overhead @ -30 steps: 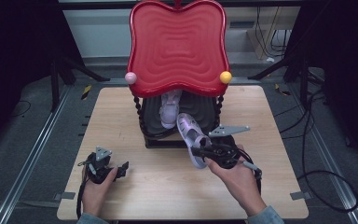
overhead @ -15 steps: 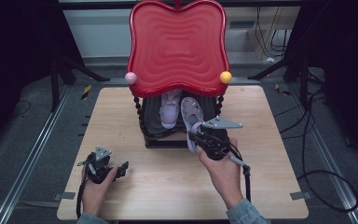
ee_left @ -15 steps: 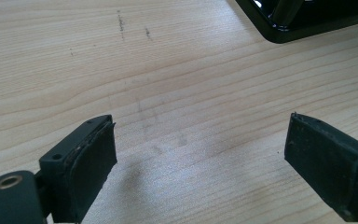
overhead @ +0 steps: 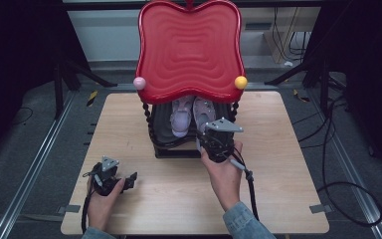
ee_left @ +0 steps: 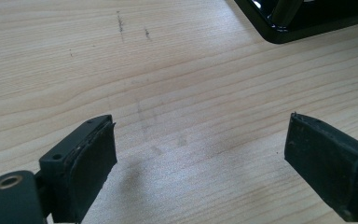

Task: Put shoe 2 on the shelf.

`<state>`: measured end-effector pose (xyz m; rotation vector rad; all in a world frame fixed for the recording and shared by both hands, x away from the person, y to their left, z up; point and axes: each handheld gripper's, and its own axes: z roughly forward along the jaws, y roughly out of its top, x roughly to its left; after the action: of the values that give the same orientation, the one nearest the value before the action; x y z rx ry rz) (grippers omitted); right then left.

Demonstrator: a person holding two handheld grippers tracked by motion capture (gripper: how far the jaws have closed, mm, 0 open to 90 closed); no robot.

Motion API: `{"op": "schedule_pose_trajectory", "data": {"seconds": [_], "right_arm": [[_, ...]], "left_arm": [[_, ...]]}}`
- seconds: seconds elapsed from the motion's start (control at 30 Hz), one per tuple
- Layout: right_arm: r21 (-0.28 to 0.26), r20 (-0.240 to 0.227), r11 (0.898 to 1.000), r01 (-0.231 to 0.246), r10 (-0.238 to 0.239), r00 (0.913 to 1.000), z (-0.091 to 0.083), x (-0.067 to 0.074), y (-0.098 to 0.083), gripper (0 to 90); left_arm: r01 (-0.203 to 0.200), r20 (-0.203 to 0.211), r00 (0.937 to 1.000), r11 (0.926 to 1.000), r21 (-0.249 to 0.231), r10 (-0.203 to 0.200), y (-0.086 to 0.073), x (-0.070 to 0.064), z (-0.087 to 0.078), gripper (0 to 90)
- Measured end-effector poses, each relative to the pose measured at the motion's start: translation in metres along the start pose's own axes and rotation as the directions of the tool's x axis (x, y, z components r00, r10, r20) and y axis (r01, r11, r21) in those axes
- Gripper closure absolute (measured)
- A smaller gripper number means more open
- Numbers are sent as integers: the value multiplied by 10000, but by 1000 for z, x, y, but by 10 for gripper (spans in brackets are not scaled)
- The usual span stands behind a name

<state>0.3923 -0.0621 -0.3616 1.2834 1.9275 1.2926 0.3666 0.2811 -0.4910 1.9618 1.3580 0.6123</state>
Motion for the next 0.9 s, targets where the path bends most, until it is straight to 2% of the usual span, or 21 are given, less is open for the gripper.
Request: {"op": "schedule_pose_trajectory", "data": {"seconds": [0.1,0.37,0.9], "right_arm": [[-144,329,9999,-61,65,9994,8,0,2,864],[-469,1220,9983,338,-278,9921,26,0,7,865],[-570,2051,9964,621,-492,9775,51,4,12,865]], "left_arm": [[-17,28,10000,10000,14,17,0,-1,0,82],[46,75,10000,10000,2,-46,0,-1,1,83],[117,185,9998,9999,-45,-117,0,-1,1,83]]}}
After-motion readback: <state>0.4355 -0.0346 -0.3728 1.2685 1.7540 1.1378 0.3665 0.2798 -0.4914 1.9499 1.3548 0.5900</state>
